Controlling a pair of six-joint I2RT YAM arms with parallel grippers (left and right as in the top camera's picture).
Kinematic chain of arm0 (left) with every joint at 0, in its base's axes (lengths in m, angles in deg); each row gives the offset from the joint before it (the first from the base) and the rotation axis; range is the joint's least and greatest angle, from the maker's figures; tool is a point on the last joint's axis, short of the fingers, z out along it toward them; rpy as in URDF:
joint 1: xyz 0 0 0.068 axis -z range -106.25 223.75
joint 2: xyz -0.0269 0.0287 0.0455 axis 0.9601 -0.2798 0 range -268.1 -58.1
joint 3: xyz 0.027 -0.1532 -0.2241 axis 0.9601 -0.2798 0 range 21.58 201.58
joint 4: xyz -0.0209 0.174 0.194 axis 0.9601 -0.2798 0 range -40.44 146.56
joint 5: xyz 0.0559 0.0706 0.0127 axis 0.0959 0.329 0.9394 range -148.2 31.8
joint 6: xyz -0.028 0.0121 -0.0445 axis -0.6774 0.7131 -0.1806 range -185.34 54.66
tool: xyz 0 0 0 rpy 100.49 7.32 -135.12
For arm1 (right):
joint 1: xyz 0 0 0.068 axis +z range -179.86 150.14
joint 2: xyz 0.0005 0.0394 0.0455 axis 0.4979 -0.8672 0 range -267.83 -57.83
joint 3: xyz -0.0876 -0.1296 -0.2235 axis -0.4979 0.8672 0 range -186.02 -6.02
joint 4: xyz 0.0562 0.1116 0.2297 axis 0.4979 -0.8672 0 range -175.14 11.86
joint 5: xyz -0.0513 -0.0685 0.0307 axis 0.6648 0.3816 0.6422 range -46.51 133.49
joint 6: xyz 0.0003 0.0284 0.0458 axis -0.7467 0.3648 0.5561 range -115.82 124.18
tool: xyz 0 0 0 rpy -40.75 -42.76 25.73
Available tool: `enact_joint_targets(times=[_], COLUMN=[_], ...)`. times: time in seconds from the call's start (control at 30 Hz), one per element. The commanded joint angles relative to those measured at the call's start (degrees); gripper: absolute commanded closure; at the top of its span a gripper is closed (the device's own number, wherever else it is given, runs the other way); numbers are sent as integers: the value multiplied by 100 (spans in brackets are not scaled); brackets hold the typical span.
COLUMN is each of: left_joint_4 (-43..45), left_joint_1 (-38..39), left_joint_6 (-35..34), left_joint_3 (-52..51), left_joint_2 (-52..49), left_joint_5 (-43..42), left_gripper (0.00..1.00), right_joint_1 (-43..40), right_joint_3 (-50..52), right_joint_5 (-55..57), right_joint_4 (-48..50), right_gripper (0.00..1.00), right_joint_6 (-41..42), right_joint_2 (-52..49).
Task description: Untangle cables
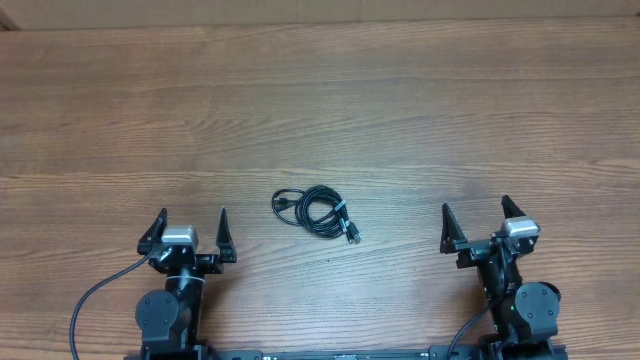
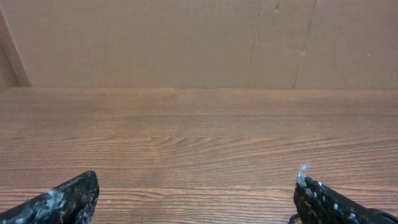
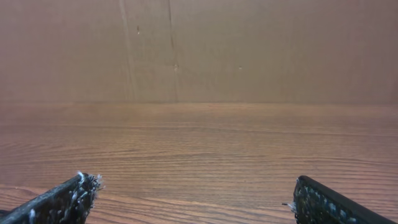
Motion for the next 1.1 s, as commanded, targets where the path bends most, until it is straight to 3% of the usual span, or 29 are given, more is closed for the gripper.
enact_joint_targets(times=[0.0,0.13,0.63,1.07], left_joint_4=[-35,-35,-542,-660], left_joint_1=[37,37,37,37], left_joint_6=[-197,-503,-538,-492], left_joint_3=[-20,-9,472,1661], left_joint_2=[42,42,-210,-2529], left_joint_5=[76,17,-74,-81], left_gripper=[0,0,1,0], right_joint_1=[-15,-15,-15,-15], right_joint_3=[61,59,59,-125], right_joint_5=[33,35,-11,271], right_joint_4=[31,122,59,-313], right_gripper=[0,0,0,0], right_joint_6=[42,42,87,686], right_joint_2=[50,50,46,0])
